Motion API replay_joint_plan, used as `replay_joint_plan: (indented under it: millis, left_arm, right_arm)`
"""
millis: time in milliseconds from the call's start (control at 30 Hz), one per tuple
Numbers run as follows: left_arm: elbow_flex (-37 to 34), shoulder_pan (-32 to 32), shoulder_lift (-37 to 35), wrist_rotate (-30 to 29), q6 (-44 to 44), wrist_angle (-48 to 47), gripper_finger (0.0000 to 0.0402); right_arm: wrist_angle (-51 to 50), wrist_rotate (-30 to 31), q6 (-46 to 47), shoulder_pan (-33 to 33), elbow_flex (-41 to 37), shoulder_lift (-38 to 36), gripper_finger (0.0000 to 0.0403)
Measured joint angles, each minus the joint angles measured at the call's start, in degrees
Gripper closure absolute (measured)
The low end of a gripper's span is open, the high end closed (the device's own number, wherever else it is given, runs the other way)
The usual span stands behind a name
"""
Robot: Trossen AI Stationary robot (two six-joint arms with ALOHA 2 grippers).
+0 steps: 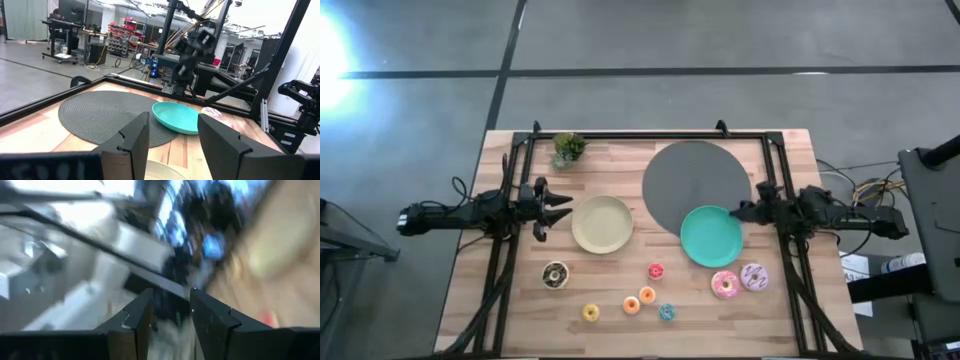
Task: Pick & Place donuts
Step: Put the large purple donut on the green plate
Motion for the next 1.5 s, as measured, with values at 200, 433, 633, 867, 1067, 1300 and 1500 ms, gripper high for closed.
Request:
replay_joint_plan:
  millis: [200, 433, 633, 867, 1067, 1300, 1500]
  left_arm:
    - [0.0, 0.0, 0.0, 0.0, 0.0, 0.0, 0.0260]
    - [0.0, 0.0, 0.1, 0.0, 0.0, -0.2, 0.0260]
    - [0.0, 0.0, 0.8, 0.1, 0.0, -0.4, 0.0260]
    - [0.0, 0.0, 1.9, 0.0, 0.0, -0.4, 0.0260]
    - [0.0, 0.0, 2.5, 0.0, 0.0, -0.6, 0.0260]
    - [0.0, 0.0, 2.7, 0.0, 0.0, -0.7, 0.0260]
    - [0.0, 0.0, 2.7, 0.0, 0.0, -0.8, 0.0260]
  right_arm:
    - [-42.1, -3.8, -4.7, 4.7, 11.4, 5.5, 0.0280]
    - [-61.9, -2.6, -10.9, 9.7, 21.5, 19.8, 0.0271]
    - [-48.6, -7.9, -7.7, 14.2, 21.2, 38.1, 0.0225]
    - [-63.6, 2.5, -10.9, 17.9, 34.1, 58.3, 0.0200]
    - [-72.3, 3.0, -23.3, 19.1, 41.4, 71.8, 0.0200]
    - [-72.8, -4.6, -28.9, 21.6, 44.0, 81.8, 0.0199]
    - [-72.6, -5.0, -28.3, 24.9, 45.5, 82.2, 0.0199]
